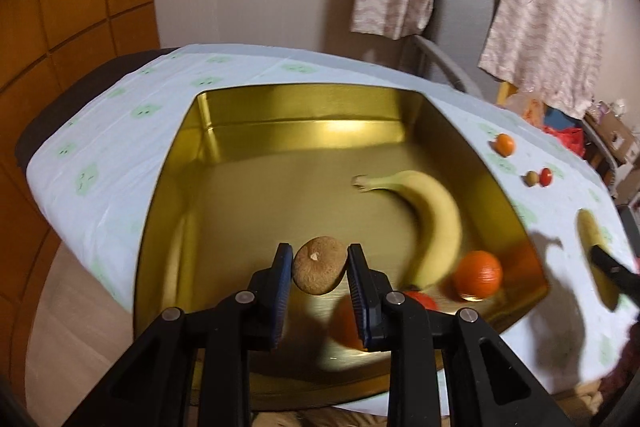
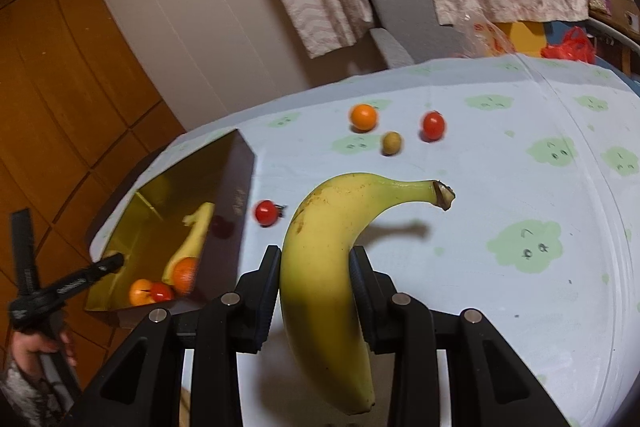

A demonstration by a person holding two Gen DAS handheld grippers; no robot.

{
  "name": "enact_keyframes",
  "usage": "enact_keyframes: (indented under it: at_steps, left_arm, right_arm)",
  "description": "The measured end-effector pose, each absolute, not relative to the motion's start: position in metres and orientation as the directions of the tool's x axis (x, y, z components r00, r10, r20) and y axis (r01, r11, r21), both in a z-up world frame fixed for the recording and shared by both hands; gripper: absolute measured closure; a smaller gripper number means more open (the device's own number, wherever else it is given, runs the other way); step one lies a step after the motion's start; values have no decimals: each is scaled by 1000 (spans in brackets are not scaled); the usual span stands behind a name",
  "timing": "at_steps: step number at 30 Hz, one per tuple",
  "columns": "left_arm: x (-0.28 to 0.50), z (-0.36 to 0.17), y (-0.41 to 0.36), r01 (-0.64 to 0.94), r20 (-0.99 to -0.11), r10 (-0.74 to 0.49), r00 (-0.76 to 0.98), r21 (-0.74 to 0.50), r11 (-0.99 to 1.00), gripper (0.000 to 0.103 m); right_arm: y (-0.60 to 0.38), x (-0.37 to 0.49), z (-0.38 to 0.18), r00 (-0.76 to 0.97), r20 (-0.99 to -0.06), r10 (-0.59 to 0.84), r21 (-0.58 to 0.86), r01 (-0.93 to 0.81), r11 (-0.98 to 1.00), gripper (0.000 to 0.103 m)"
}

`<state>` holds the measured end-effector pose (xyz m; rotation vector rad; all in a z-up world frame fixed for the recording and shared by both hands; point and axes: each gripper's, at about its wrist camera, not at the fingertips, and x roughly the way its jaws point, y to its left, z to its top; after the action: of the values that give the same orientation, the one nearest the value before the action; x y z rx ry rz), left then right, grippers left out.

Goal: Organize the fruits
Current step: 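Carry the brown kiwi into the tin tray and open the left gripper, then lower the banana into the tin tray beside the other banana and open the right gripper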

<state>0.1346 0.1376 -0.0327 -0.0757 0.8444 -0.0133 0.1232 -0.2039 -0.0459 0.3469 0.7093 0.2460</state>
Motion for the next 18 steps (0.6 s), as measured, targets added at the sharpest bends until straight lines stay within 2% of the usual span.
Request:
enact_keyframes:
  at_steps: [13, 17, 18]
  left_arm:
    - [135, -58, 151, -71, -768, 20, 640, -34, 997, 73]
    - [125, -55, 151, -93, -751, 24, 660, -51, 994, 40]
    - [121, -53, 152, -101, -743, 25, 668, -58, 993, 36]
  right_arm:
    - [-140, 120, -15, 700, -555, 449, 371, -275, 887, 68]
    - [-122, 123, -14, 681, -563, 469, 355, -313, 881, 68]
    - [-117, 124, -14, 675, -565, 475, 352, -323, 878, 68]
